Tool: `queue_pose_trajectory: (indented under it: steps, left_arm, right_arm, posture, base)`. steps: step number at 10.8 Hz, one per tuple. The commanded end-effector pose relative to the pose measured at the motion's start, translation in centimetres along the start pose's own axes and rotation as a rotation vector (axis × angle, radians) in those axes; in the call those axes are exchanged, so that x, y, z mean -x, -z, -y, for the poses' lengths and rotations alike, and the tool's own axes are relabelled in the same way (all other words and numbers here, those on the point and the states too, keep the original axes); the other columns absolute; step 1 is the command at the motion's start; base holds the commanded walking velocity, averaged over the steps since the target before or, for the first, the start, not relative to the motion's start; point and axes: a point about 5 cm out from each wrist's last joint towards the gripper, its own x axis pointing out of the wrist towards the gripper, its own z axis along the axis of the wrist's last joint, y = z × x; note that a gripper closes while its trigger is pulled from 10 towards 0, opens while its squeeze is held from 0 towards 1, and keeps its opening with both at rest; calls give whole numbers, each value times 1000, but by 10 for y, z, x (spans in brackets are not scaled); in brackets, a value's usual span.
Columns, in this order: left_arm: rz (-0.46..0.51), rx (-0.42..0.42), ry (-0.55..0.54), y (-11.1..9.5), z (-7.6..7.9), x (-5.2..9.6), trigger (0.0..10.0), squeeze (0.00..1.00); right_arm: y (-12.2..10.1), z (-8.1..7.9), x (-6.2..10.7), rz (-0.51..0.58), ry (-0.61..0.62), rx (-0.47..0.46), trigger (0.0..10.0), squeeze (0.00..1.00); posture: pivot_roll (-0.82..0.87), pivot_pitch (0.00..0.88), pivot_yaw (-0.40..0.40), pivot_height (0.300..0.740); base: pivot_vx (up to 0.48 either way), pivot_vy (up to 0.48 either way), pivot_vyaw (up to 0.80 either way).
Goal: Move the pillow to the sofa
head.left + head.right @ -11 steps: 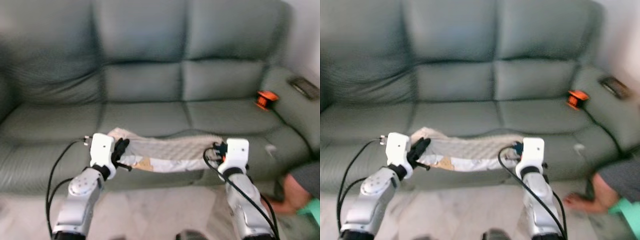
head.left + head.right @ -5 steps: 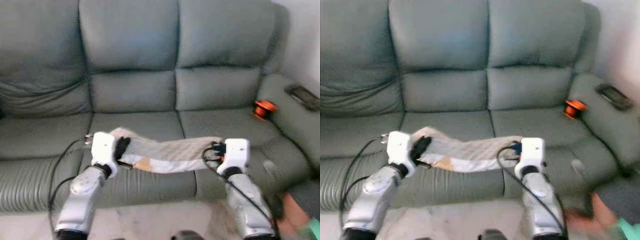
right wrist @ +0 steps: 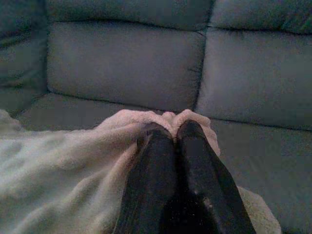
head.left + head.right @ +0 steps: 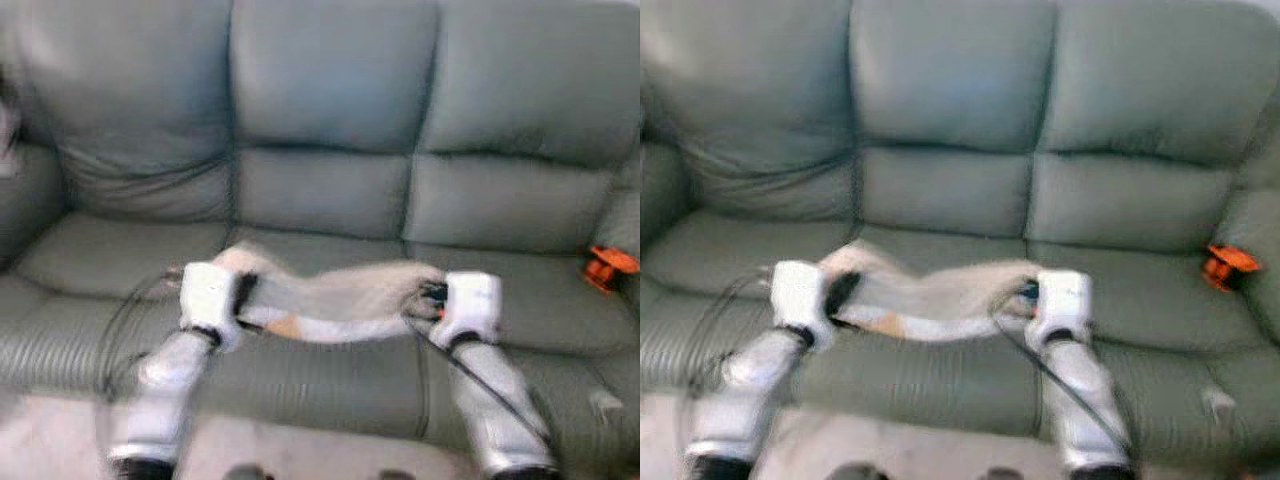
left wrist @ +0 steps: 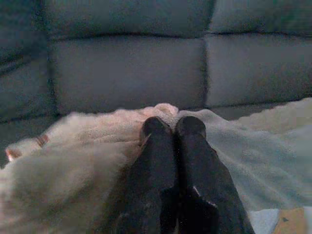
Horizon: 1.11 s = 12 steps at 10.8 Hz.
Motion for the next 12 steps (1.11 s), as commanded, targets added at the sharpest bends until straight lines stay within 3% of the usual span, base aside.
queue_pose_trajectory:
  steps: [1, 4, 10, 12]
  left_arm:
    - [7, -20, -4, -2, -5, 3, 10000, 0]
    - [23, -78, -68, -7, -18, -1, 10000, 0]
    - [31, -50, -41, -9, -25, -2, 10000, 0]
    - [30, -41, -37, -8, -23, -3, 10000, 0]
  right_arm:
    - [-10, -6, -3, 45, -17, -8, 10000, 0]
    - [-10, -5, -3, 48, -13, -18, 10000, 0]
    - [-9, -5, -4, 47, -2, -26, 10000, 0]
    - [-9, -6, -5, 44, 3, -29, 10000, 0]
  posture:
    - [-49, 0, -20, 740]
    - [-45, 0, -21, 740]
    - [-45, 0, -16, 740]
    - [-42, 0, -16, 740]
  base:
    - [0, 0, 463]
    - [0, 0, 0]
    - [0, 0, 0]
    - [0, 474, 0]
